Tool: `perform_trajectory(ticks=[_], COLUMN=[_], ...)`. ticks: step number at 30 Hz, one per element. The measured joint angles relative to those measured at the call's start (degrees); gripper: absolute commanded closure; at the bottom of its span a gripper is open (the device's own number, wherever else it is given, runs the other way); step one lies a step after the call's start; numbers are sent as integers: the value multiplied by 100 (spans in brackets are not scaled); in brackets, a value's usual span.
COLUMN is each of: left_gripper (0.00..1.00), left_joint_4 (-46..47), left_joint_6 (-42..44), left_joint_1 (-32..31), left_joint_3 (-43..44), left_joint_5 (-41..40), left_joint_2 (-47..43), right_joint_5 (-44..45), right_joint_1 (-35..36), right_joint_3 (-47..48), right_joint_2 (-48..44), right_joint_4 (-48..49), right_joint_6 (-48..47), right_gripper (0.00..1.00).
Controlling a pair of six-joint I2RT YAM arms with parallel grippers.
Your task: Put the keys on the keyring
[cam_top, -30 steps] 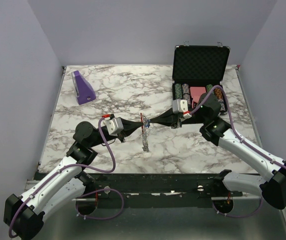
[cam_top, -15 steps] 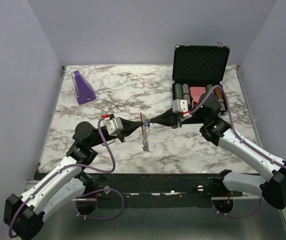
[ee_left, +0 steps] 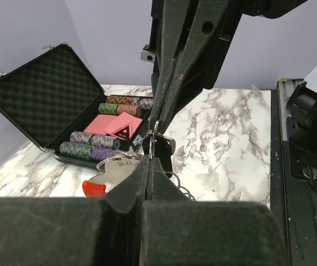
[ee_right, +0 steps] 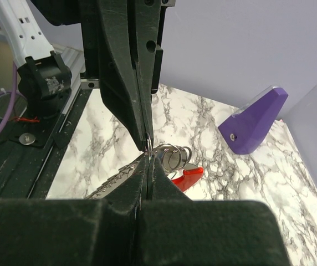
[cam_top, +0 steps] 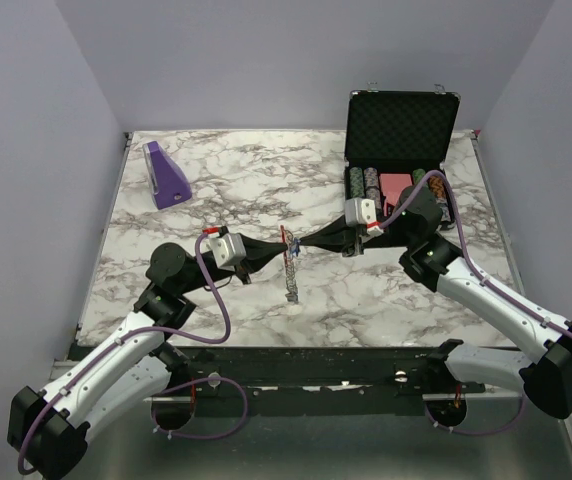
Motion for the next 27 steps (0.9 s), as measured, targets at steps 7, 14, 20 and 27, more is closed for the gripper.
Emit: perform_trajectory(ticks=[7,14,20,27], left_gripper=[100,100,100,100], left_joint_4=[37,101,127,131], left_joint_6=[-39,-81,-125,-168], left_joint_1=[0,0,0,0], left_joint_3=[0,0,0,0], left_joint_5=[24,109,129,155], left_joint_2=[42,70,74,90], right_joint_5=[0,-33,-79,-85], right_joint_1=[2,4,11,13], right_joint_3=[0,0,0,0], right_joint_2=[4,9,11,15], right_joint_4=[63,109,114,118], right_joint_6=[13,70,109,153], right_gripper=[100,100,100,100])
